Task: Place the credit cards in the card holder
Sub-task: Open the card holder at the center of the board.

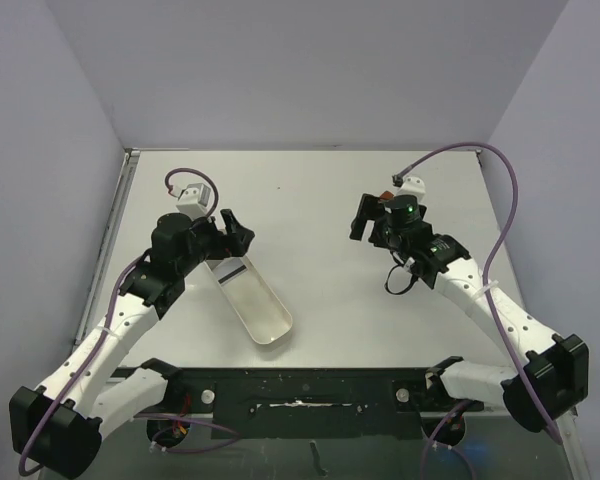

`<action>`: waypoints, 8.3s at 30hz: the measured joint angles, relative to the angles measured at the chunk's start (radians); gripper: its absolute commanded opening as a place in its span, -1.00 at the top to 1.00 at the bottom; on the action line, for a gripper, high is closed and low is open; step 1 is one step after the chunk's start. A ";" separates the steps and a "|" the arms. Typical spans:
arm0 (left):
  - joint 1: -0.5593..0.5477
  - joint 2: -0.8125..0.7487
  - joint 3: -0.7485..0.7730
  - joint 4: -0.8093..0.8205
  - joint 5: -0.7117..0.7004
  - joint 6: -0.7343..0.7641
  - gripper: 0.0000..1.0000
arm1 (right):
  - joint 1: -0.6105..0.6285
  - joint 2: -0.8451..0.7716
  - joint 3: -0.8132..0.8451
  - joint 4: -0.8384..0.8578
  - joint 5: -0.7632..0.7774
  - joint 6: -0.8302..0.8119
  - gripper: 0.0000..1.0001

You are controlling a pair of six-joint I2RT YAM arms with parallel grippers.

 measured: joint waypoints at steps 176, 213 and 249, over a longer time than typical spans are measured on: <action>-0.433 0.543 0.182 0.453 0.203 -0.356 1.00 | -0.088 -0.500 -0.491 0.256 -0.496 0.133 0.07; -0.417 0.608 0.174 0.439 0.312 -0.498 1.00 | -0.068 -0.533 -0.603 0.220 -0.324 0.161 1.00; -0.380 0.749 0.327 0.112 0.175 -0.333 0.07 | -0.063 -0.448 -0.721 0.272 -0.353 0.256 1.00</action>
